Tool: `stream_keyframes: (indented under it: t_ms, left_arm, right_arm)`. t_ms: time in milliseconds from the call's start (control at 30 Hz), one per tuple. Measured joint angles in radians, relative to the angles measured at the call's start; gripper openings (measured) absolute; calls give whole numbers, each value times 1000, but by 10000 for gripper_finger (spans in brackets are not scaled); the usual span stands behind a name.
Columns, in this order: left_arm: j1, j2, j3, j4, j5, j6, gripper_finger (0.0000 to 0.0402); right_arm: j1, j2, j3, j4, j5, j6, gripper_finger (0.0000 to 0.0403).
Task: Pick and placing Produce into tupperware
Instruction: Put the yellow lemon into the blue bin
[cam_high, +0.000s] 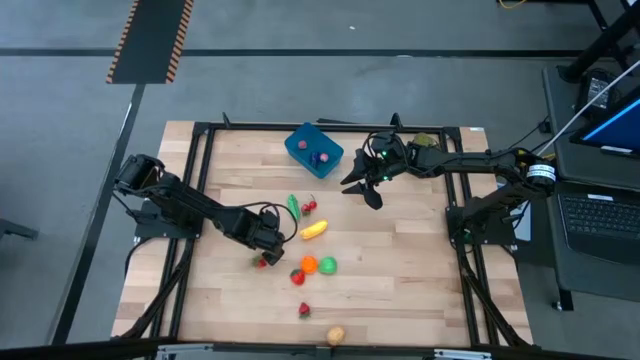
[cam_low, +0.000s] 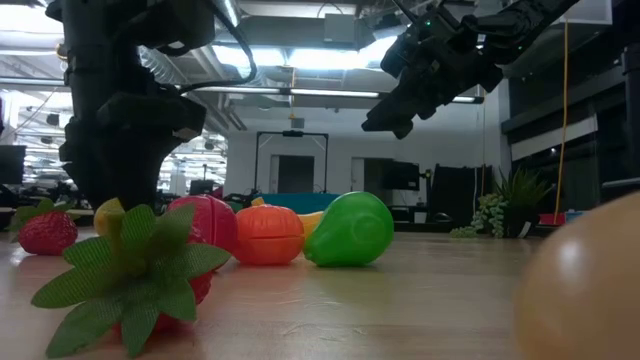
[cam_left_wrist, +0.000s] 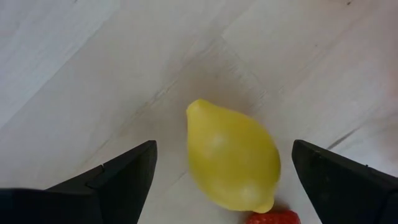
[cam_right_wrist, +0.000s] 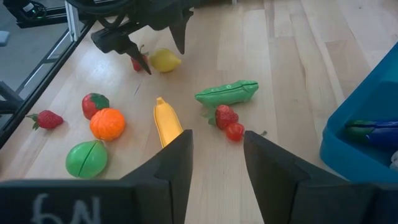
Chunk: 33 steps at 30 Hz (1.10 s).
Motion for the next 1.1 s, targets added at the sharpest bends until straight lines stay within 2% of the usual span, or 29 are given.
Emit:
stream_keyframes:
  t_ms: [267,1100]
  left_arm:
    - [10,91,7,-1,9,16,334]
    - [33,81,6,4,18,3,265]
  right_arm:
    - [0,0,0,-5,0,0,145]
    - [0,0,0,-26,0,-22,145]
